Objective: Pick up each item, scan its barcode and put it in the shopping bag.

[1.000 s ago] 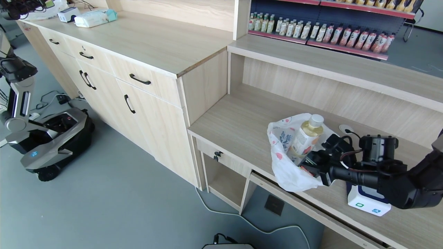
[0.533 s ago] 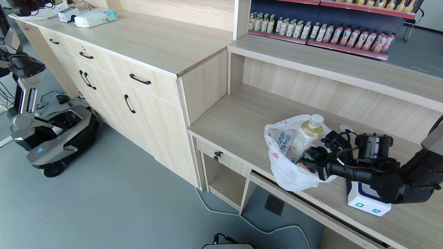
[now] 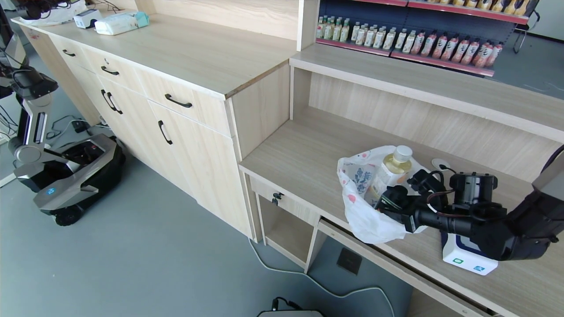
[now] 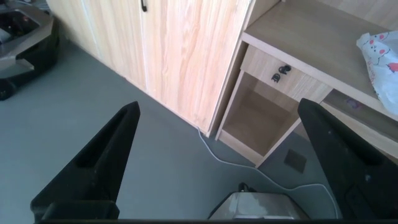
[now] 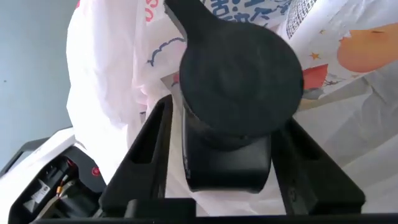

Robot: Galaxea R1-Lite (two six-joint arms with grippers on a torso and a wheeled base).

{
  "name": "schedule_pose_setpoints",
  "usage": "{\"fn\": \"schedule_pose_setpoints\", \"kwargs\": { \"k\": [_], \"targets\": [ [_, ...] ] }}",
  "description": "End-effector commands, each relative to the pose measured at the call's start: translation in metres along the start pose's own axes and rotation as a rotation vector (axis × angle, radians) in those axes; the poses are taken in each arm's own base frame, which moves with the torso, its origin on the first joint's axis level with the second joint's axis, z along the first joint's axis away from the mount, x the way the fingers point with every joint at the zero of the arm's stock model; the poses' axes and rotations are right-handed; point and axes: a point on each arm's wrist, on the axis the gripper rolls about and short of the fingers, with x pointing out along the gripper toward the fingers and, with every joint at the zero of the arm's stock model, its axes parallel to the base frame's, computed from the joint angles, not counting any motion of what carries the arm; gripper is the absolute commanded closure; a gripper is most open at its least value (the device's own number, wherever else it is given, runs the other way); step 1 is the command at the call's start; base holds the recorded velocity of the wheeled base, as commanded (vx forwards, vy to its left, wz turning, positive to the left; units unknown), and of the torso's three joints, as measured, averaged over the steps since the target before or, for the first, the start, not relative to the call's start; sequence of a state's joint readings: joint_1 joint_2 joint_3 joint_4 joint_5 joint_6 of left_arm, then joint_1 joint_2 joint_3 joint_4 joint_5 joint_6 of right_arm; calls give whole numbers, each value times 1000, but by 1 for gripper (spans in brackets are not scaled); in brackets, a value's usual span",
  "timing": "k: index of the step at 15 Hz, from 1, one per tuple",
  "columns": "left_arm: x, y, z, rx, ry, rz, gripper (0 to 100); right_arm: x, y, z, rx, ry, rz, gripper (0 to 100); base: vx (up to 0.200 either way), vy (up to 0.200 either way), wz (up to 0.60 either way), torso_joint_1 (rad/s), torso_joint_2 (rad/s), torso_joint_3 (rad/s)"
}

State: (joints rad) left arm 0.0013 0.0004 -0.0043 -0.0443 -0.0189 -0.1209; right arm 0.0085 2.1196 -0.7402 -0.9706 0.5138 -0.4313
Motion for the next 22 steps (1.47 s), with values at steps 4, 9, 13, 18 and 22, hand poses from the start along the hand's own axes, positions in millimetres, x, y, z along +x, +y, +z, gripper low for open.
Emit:
{"fn": "schedule_pose_setpoints", "kwargs": {
  "k": [4, 9, 13, 18, 22],
  "targets": [
    [0, 0, 0, 0, -1, 1, 0, -44, 6, 37, -36, -78, -49, 0, 0, 0, 0, 0, 0, 0],
    [0, 0, 0, 0, 0, 1, 0, -161, 11, 66, -13, -62, -244, 0, 0, 0, 0, 0, 0, 0],
    [0, 0, 0, 0, -1, 1, 0, -221, 32, 87, -12, -50, -387, 0, 0, 0, -150, -2, 1, 3],
    [0, 0, 0, 0, -1, 1, 0, -235, 34, 98, -12, -81, -496, 0, 0, 0, -600, 1, 4, 6],
    [0, 0, 0, 0, 0, 1, 0, -237, 34, 95, 55, -54, -571, 0, 0, 0, -600, 1, 0, 1]
  ]
}}
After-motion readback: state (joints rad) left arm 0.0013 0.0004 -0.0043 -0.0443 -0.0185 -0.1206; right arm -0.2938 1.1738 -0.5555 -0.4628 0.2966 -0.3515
